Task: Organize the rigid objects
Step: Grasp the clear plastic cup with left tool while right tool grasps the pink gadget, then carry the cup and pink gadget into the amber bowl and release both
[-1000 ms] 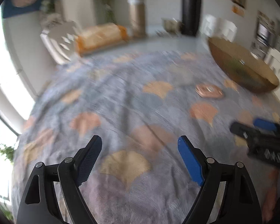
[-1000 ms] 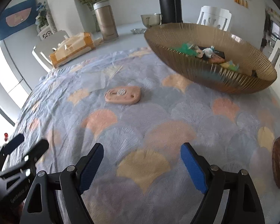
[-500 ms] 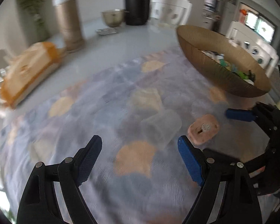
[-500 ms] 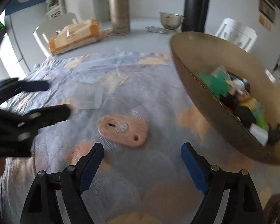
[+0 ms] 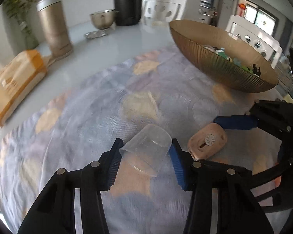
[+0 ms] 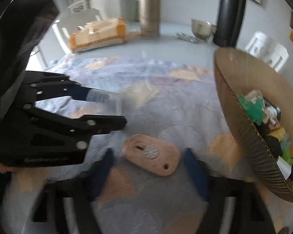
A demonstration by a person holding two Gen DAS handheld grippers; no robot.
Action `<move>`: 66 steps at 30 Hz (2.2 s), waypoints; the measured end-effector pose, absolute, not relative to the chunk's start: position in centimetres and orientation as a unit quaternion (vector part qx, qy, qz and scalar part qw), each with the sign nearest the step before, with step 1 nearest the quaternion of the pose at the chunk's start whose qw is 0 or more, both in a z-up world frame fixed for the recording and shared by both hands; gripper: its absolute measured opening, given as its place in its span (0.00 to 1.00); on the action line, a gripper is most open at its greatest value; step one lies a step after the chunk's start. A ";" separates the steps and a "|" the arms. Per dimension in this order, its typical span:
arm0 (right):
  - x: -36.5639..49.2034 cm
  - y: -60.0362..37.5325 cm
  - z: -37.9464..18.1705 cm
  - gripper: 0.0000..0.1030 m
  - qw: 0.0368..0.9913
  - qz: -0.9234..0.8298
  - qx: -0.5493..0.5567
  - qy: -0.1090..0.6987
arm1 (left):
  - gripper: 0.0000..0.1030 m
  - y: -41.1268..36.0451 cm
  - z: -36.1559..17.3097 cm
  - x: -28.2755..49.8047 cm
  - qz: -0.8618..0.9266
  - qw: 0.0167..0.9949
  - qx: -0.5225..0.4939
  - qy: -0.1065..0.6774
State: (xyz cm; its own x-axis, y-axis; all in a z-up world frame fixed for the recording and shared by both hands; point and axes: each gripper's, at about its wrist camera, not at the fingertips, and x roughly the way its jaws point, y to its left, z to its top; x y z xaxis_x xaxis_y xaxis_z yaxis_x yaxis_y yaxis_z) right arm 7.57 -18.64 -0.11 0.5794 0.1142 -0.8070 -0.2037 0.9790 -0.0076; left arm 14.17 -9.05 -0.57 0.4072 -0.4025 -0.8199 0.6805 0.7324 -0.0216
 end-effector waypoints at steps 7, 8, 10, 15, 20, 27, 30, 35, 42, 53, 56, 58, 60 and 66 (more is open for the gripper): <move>3.1 -16.0 0.1 0.54 0.880 0.098 -0.042 0.462 | 0.44 -3.5 0.1 9.2 -0.209 0.855 0.133 0.456; 2.2 -15.7 0.2 0.54 0.879 0.091 -0.030 0.467 | 0.44 -2.2 0.2 8.1 -0.187 0.861 0.116 0.458; 0.9 -15.6 0.3 0.57 0.874 0.102 0.001 0.475 | 0.44 -0.7 0.3 6.9 -0.178 0.865 0.079 0.463; -2.5 -15.5 0.4 0.67 0.857 0.168 0.039 0.485 | 0.44 2.3 -0.1 3.6 -0.170 0.871 0.023 0.459; -2.3 -16.6 0.4 0.67 0.857 0.160 0.068 0.485 | 0.45 1.9 0.0 2.1 -0.161 0.888 0.030 0.430; -1.0 -13.0 0.0 0.51 0.881 0.119 -0.065 0.454 | 0.45 1.3 0.1 1.8 -0.153 0.896 0.052 0.414; -1.4 -12.1 0.1 0.33 0.881 0.130 -0.068 0.450 | 0.45 1.3 0.4 1.5 -0.146 0.901 0.055 0.404; -3.1 -15.2 4.7 0.33 0.907 0.125 -0.006 0.402 | 0.44 -0.6 3.3 0.8 -0.165 0.908 0.071 0.377; -4.3 -25.5 16.3 0.33 0.960 -0.016 0.051 0.274 | 0.45 -8.0 15.0 1.3 -0.265 0.925 0.053 0.267; -0.1 -35.8 13.7 0.33 0.929 -0.139 0.124 0.320 | 0.44 -20.8 10.9 8.6 -0.324 0.885 0.032 0.333; 0.1 -37.1 12.8 0.33 0.924 -0.144 0.128 0.330 | 0.44 -22.0 9.6 8.7 -0.324 0.882 0.038 0.341; 0.4 -37.5 12.5 0.33 0.921 -0.148 0.131 0.334 | 0.44 -22.6 9.3 8.9 -0.325 0.880 0.040 0.344; 0.7 -37.9 12.2 0.33 0.920 -0.147 0.136 0.337 | 0.45 -23.1 9.3 9.1 -0.325 0.880 0.040 0.343; 1.5 -38.5 12.6 0.44 0.921 -0.134 0.149 0.333 | 0.79 -22.2 9.7 9.6 -0.319 0.883 0.019 0.343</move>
